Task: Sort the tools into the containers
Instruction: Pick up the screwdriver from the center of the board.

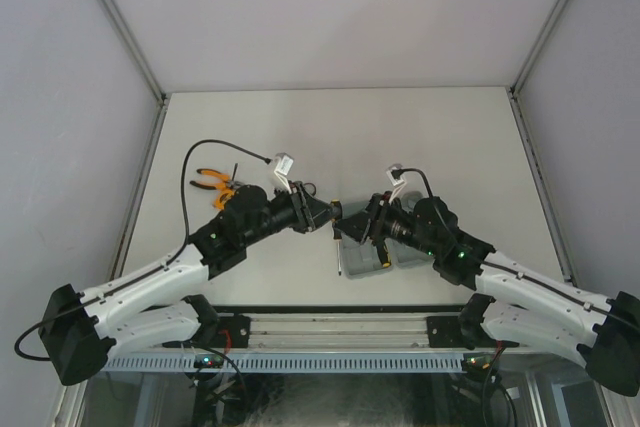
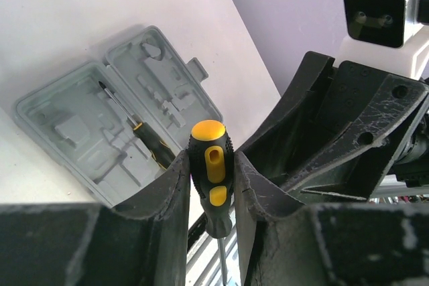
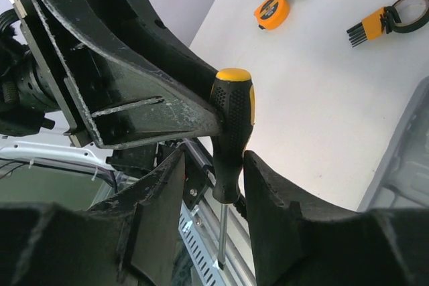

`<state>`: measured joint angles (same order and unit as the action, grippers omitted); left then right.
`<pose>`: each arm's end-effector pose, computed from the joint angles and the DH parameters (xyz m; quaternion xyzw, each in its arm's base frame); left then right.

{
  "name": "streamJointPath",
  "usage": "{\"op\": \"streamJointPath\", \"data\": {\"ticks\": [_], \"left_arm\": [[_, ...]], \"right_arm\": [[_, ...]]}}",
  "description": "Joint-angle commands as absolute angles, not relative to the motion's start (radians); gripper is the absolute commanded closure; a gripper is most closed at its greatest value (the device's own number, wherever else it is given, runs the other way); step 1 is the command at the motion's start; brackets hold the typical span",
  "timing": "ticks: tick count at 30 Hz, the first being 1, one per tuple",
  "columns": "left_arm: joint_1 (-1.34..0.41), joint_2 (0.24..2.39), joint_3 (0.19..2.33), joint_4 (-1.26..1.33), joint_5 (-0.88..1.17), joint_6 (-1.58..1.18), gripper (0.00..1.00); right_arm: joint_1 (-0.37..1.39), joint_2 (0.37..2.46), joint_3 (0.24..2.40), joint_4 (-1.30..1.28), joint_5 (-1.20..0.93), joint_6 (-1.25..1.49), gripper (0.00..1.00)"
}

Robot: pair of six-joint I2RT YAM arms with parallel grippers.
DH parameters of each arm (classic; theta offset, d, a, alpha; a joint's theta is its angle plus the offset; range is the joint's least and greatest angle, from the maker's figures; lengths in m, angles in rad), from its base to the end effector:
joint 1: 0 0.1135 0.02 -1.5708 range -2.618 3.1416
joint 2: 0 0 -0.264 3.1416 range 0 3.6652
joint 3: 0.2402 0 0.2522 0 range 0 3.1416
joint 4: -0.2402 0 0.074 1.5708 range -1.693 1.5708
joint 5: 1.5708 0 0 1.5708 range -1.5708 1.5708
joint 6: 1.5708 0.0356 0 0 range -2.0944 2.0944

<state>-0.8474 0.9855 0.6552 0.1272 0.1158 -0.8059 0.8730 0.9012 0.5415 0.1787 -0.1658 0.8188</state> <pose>0.1508 -0.1770 0.2888 0.0526 0.7729 -0.4944 0.3942 0.1329 0.1677 0.2708 -0.0737 0.7638 0.5198 0.3755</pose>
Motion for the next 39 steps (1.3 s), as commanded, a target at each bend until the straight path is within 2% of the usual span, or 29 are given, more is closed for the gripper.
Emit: {"op": "streamJointPath", "data": {"ticks": [1, 12, 20, 25, 26, 29, 32, 34, 39], "left_arm": [[-0.861, 0.956, 0.681, 0.192, 0.122, -0.828, 1.00], [-0.868, 0.947, 0.684, 0.193, 0.133, -0.837, 1.00], [-0.869, 0.944, 0.675, 0.200, 0.142, -0.847, 1.00], [-0.870, 0.936, 0.659, 0.219, 0.138, -0.859, 0.99], [-0.870, 0.935, 0.656, 0.218, 0.137, -0.858, 0.98], [-0.870, 0.927, 0.651, 0.215, 0.128, -0.852, 0.84], [-0.870, 0.902, 0.645, 0.196, 0.102, -0.847, 0.65], [-0.869, 0.879, 0.641, 0.175, 0.080, -0.838, 0.56], [-0.868, 0.824, 0.650, 0.097, 0.022, -0.796, 0.47]], "right_arm": [[0.882, 0.877, 0.551, 0.174, -0.130, 0.812, 0.60], [0.879, 0.883, 0.551, 0.185, -0.110, 0.811, 0.62], [0.878, 0.925, 0.551, 0.255, -0.176, 0.828, 0.65], [0.879, 0.922, 0.551, 0.256, -0.174, 0.832, 0.77], [0.880, 0.916, 0.551, 0.242, -0.161, 0.833, 0.80], [0.878, 0.894, 0.551, 0.205, -0.130, 0.832, 0.89], [0.878, 0.876, 0.551, 0.172, -0.106, 0.829, 0.96], [0.878, 0.861, 0.552, 0.145, -0.083, 0.828, 0.98], [0.876, 0.822, 0.551, 0.060, -0.018, 0.823, 1.00]]}}
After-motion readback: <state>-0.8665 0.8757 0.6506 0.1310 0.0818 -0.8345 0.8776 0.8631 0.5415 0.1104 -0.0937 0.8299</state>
